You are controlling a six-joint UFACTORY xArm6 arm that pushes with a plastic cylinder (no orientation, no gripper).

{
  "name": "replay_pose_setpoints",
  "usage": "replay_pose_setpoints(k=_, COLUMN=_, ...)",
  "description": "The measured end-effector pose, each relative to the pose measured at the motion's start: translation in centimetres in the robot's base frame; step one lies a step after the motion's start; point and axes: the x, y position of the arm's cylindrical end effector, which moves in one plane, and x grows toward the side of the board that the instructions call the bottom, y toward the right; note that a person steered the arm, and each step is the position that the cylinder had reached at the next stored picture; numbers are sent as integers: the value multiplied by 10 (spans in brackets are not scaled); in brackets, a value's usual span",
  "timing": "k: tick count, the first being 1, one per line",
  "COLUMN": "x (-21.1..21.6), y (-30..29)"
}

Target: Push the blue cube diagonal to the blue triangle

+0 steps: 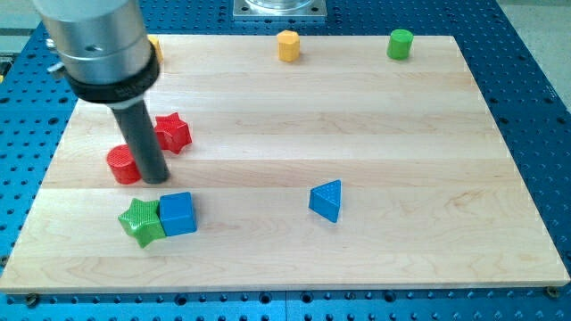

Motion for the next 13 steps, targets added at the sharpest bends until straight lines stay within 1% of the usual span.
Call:
replay_pose_setpoints(k=1, x=-6, y=-37)
replay_pose_setpoints(k=2, x=-6, y=-22)
replay_pose_setpoints(k=9, x=-7, y=-20)
replay_pose_setpoints(k=10, x=-4, y=48)
replay_pose_setpoints(k=11, x=24, y=104)
replay_pose_setpoints(k=12, x=66, y=111)
replay_pose_setpoints(k=13, x=104, y=100)
